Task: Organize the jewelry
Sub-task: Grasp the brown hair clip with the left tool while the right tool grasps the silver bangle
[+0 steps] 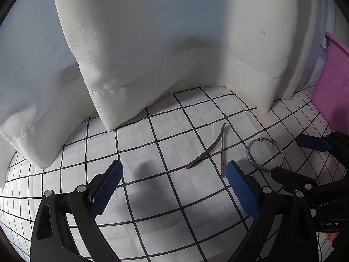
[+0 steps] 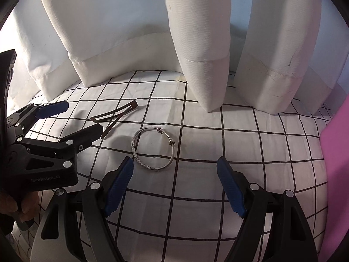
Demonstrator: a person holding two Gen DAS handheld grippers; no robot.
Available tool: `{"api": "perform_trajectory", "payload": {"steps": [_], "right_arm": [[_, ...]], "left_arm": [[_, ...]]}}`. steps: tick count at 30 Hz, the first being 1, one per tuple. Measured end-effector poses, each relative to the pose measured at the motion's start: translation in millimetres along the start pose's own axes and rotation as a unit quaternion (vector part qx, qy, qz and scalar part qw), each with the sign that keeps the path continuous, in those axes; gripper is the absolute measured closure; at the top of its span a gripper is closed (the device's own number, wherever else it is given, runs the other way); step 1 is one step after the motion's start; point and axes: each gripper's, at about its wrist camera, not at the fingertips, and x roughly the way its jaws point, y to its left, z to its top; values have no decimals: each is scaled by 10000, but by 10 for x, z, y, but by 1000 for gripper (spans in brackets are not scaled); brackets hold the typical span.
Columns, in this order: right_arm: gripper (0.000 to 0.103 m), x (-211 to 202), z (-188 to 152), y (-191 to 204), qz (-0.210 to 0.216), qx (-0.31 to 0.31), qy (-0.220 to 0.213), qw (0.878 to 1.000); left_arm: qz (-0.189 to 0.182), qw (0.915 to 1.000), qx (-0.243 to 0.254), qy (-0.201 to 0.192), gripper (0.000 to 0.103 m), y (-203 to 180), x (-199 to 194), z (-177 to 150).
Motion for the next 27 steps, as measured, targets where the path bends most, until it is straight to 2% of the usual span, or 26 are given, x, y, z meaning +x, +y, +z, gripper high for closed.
{"api": "perform_trajectory", "payload": {"steps": [19,27], "right_arm": [[28,230,65,165,-127,-253,-100,9995],[28,307,124,220,-101,-347,-107,9993]], "left_arm": [[-228,9992,98,314,9,-11,237,91],[-411,9985,263,245,17,-64,298,207]]}}
